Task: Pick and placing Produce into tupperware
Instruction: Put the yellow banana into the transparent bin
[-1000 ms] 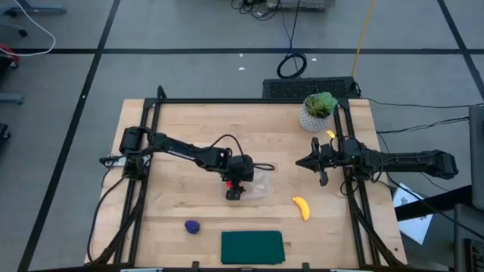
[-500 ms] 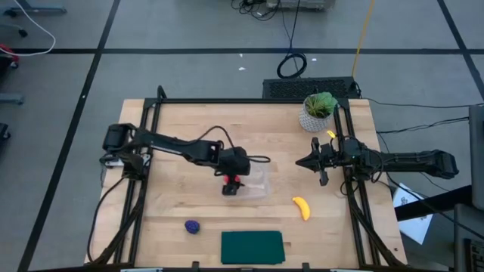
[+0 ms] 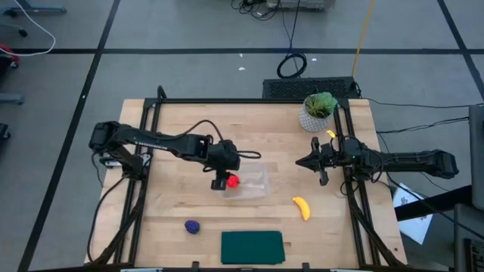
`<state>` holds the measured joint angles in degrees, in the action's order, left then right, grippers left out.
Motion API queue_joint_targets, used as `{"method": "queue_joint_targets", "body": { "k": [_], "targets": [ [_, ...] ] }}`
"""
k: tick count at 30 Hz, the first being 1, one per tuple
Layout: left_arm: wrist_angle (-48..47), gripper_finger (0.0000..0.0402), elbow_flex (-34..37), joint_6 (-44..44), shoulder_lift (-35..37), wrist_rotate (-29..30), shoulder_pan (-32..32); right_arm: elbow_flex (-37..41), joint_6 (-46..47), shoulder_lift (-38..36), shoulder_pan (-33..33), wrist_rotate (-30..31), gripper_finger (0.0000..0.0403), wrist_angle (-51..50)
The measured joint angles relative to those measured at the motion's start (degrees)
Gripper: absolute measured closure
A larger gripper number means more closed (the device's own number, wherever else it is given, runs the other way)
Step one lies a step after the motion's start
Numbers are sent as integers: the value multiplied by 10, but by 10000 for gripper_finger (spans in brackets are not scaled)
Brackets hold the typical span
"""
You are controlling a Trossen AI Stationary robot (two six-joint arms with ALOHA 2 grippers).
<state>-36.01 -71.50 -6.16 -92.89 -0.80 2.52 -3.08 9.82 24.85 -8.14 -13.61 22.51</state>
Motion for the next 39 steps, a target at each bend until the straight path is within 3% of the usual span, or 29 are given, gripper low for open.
{"method": "queue_joint_targets", "body": {
  "k": [12,27,39],
  "targets": [
    [-46,393,0,-13,33,13,-11,0,0,1,0,0,403,27],
    [-75,400,-1,-7,136,10,-12,0,0,1,0,0,403,30],
    [-89,400,-1,6,219,61,5,0,0,3,0,0,403,29]
  ]
}}
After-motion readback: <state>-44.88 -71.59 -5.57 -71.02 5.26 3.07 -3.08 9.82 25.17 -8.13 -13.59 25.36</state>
